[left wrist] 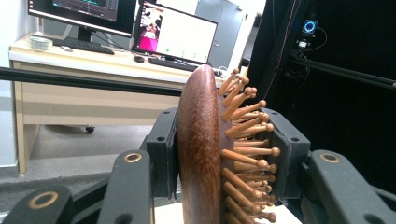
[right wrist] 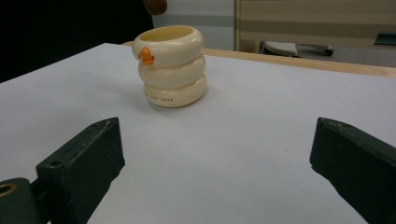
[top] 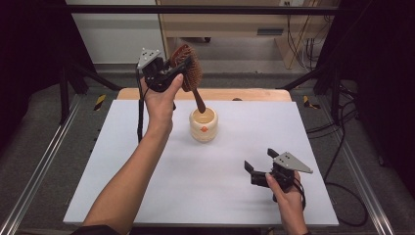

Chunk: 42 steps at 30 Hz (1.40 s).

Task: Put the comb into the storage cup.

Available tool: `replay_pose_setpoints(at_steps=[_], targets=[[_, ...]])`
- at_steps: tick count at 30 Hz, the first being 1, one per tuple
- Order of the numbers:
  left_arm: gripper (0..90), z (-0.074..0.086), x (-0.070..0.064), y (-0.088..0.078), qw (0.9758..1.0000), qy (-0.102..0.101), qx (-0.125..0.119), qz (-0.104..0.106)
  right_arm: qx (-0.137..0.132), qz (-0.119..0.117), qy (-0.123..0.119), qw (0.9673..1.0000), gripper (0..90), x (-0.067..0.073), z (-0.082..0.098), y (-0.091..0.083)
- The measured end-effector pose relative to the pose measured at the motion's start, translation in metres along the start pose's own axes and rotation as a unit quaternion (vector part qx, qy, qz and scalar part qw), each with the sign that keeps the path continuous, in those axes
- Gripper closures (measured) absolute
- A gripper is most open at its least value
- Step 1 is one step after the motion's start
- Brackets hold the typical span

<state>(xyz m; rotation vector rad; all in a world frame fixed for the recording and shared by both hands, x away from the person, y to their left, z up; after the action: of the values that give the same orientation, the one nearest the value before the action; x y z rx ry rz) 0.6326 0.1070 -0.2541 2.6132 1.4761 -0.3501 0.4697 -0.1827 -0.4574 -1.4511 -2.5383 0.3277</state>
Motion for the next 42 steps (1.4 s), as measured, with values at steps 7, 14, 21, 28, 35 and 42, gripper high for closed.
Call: replay_pose_setpoints(at_steps=[7,14,21,28,35,42], targets=[[52.2,0.003,-0.001,0.003,1.0,0.002,0.002,-0.001,-0.002,0.0,0.001,1.0,3.3,-0.001,0.0,0.0],[52.2,0.005,-0.002,0.005,1.0,0.004,0.003,-0.001,-0.002,0.0,0.001,1.0,3.3,-0.001,0.0,0.0],[52.2,0.007,-0.003,0.007,1.0,0.008,0.004,-0.001,-0.001,-0.001,0.002,1.0,3.3,-0.001,0.0,0.0],[52.2,0.01,-0.003,0.008,0.9999,0.01,0.006,-0.003,-0.001,-0.001,0.004,1.0,3.3,-0.001,0.0,0.0],[52.1,0.012,-0.001,0.009,0.9999,0.01,0.007,-0.006,0.0,-0.001,0.003,1.0,3.3,-0.002,0.0,0.0],[52.1,0.017,-0.002,0.013,0.9998,0.015,0.008,-0.008,-0.001,-0.001,0.002,1.0,3.2,-0.002,0.0,0.0]])
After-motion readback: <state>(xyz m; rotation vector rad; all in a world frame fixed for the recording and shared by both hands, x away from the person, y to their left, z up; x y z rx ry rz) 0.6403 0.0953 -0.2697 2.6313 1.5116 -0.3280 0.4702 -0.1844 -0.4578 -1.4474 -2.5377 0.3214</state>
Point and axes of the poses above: each handheld gripper's, and its own axes: y roughly forward along the jaws, z roughly out of its underside, x roughly to its left, the point moved 5 cm from there along y, roughly forward along the jaws, and after that the axes turned 2 degrees about -y, right-handed, at the moved point
